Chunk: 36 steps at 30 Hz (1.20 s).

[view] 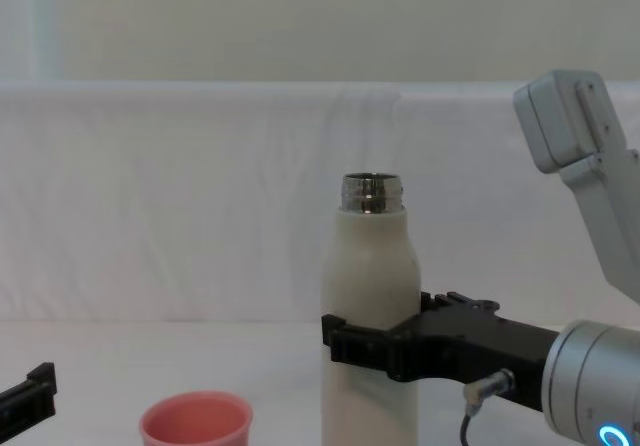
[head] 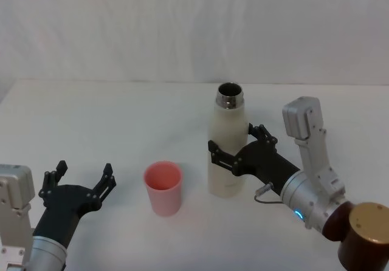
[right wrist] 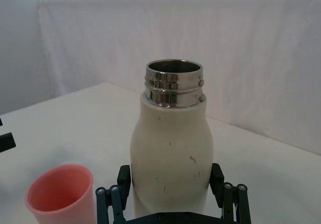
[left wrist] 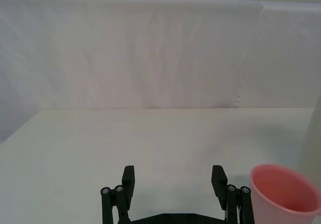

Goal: Grasp the thermos with one hand and pour water into the cup lid.

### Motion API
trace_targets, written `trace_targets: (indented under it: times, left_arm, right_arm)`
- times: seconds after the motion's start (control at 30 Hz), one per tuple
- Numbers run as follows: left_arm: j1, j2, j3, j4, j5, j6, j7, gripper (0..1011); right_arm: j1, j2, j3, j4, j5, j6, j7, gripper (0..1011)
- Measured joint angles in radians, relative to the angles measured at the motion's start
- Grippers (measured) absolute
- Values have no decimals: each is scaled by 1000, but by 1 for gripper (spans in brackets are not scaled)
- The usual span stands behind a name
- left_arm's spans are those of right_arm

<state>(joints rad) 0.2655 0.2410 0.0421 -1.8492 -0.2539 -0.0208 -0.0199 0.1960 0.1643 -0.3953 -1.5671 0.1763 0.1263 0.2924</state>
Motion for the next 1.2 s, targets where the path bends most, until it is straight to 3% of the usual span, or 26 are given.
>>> trace_targets:
  times: [0.57,0.83,1.2]
  left_arm:
    - [0,0,0,0,0,0,0,1001]
    - [0,0,0,0,0,0,0,1001]
    - [0,0,0,0,0,0,0,1001]
  right_arm:
    - [-94,53,19,-109,20,-15,-11,1001]
    - [-193,95,35,-179,35,-57,-11,1001]
    - [-255,115,43,-191,41,-107,-7,1001]
